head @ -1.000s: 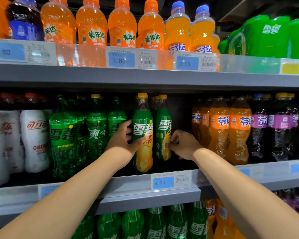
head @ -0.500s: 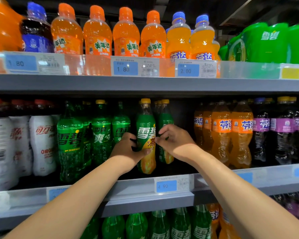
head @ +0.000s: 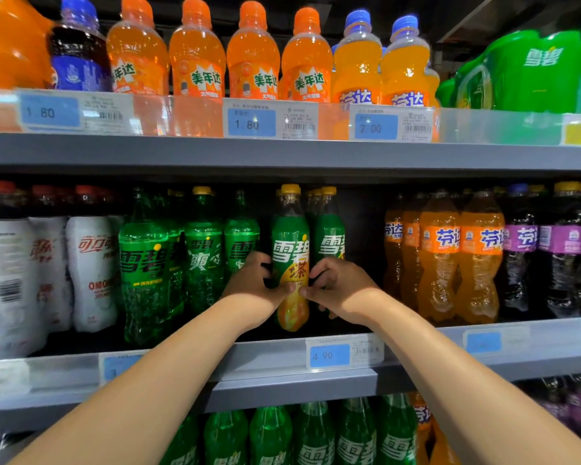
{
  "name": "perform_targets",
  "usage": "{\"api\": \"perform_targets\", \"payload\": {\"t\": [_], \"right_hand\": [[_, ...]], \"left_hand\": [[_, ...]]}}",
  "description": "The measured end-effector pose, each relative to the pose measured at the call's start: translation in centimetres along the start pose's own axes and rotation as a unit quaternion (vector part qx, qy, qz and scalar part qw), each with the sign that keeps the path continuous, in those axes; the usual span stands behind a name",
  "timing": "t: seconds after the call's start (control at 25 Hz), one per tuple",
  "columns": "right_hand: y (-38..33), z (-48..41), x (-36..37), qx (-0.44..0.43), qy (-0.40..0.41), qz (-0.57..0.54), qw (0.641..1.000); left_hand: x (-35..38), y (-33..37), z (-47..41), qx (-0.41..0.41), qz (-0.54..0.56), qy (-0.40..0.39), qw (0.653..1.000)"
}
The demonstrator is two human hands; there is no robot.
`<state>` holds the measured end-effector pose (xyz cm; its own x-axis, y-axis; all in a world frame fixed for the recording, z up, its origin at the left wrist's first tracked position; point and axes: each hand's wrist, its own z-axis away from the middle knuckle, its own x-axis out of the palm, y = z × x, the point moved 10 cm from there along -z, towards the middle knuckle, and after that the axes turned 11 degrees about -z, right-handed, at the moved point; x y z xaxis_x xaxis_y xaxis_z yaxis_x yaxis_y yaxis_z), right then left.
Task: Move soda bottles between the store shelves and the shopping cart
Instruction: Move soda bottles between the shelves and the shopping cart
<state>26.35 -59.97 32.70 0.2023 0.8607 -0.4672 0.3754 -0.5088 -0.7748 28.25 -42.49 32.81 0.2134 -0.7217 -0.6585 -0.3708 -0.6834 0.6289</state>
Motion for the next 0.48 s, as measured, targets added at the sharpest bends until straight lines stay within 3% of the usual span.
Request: {"api": "perform_targets", "payload": {"t": [0.48], "right_hand": [[-1.6, 1.4, -2.3, -0.065, 0.084, -0.032, 0.994]], "left_hand": [[-1.1, 1.6, 0.5, 0.049, 0.022, 0.055, 0.997]]}}
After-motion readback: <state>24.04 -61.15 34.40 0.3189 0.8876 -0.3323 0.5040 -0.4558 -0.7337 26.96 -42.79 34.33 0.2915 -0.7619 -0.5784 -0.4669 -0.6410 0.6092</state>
